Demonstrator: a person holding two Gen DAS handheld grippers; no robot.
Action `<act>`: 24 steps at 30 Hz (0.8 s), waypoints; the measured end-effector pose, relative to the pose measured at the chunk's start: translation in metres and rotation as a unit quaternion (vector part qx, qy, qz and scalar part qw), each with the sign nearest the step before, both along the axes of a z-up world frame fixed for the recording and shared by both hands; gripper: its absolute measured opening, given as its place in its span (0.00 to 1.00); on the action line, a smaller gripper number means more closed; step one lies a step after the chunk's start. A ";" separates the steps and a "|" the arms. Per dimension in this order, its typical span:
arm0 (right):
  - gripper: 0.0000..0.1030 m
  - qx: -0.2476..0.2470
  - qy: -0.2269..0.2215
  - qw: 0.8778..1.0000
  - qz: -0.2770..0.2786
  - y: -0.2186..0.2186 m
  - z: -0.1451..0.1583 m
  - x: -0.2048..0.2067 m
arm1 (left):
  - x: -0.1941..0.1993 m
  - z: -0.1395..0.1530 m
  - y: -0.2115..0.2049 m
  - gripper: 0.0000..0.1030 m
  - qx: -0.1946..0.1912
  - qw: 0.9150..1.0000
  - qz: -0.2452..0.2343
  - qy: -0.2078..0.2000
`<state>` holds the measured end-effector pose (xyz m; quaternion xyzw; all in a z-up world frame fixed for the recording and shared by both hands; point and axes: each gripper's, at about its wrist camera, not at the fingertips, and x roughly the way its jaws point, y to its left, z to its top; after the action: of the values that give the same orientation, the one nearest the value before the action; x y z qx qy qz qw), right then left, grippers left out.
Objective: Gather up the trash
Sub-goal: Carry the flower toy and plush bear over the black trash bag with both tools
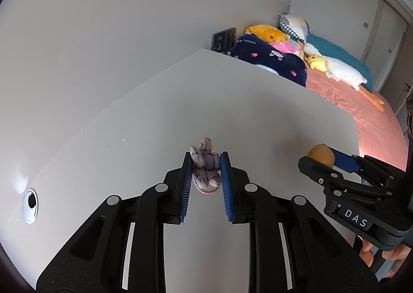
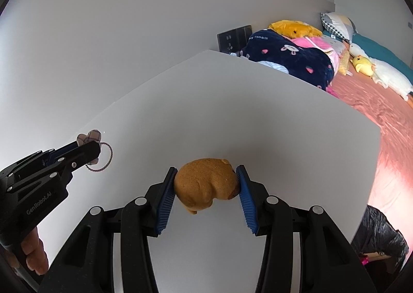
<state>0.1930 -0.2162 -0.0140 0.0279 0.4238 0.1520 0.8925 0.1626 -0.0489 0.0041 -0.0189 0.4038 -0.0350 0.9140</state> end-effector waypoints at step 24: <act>0.47 0.011 -0.008 0.999 -0.049 -0.071 0.007 -0.080 | -0.054 0.000 -0.075 0.21 0.018 0.997 -0.069 0.000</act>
<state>0.1130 -0.2875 -0.0067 0.0571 0.4130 0.1130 0.9019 0.1089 -0.1243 0.0044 0.0258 0.4049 -0.0906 0.9095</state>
